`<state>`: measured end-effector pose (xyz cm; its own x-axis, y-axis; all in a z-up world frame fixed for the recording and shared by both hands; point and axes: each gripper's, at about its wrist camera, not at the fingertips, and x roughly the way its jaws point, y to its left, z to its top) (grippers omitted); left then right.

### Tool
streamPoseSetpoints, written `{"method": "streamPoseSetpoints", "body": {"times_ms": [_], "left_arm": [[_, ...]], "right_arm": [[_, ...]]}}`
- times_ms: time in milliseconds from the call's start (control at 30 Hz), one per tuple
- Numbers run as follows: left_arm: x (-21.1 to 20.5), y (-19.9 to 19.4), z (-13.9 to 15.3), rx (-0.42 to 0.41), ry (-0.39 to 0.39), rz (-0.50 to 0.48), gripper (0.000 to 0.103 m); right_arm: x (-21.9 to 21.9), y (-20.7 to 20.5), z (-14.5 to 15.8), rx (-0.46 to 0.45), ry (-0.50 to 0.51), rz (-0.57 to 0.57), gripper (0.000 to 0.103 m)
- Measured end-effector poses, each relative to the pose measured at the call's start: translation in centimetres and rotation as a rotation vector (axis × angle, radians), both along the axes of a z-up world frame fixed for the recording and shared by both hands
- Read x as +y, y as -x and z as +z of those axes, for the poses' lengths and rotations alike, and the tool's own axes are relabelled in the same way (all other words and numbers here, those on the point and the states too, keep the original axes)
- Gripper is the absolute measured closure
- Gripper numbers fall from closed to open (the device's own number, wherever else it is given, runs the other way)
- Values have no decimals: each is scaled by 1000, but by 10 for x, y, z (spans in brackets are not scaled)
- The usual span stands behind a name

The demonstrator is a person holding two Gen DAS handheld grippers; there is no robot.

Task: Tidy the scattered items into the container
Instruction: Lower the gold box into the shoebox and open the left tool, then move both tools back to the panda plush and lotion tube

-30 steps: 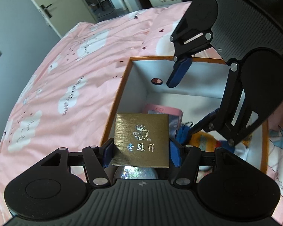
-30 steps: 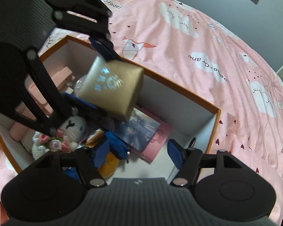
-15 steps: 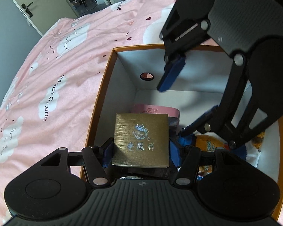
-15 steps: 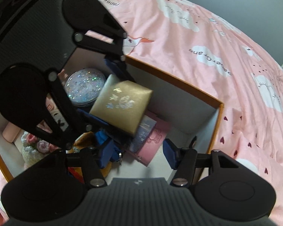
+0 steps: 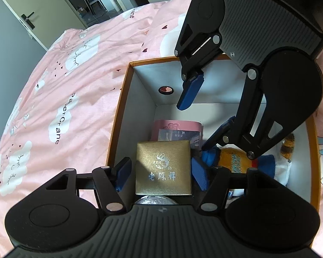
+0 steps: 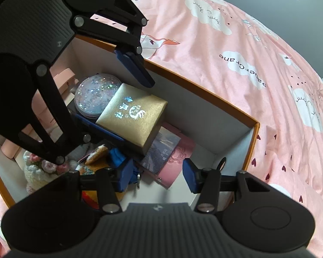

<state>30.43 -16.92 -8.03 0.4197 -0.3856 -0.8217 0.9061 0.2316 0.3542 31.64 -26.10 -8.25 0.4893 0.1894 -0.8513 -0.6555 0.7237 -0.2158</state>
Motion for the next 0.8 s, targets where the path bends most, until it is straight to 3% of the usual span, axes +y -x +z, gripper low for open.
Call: {"method": "streamPoseSetpoints", "body": {"times_ms": [433, 800], "left_arm": [[20, 24, 31, -33, 36, 34, 31], [75, 72, 88, -126, 76, 215, 32]], "right_arm": [[2, 27, 24, -63, 20, -7, 49], [22, 80, 80, -173, -66, 10, 44]]}}
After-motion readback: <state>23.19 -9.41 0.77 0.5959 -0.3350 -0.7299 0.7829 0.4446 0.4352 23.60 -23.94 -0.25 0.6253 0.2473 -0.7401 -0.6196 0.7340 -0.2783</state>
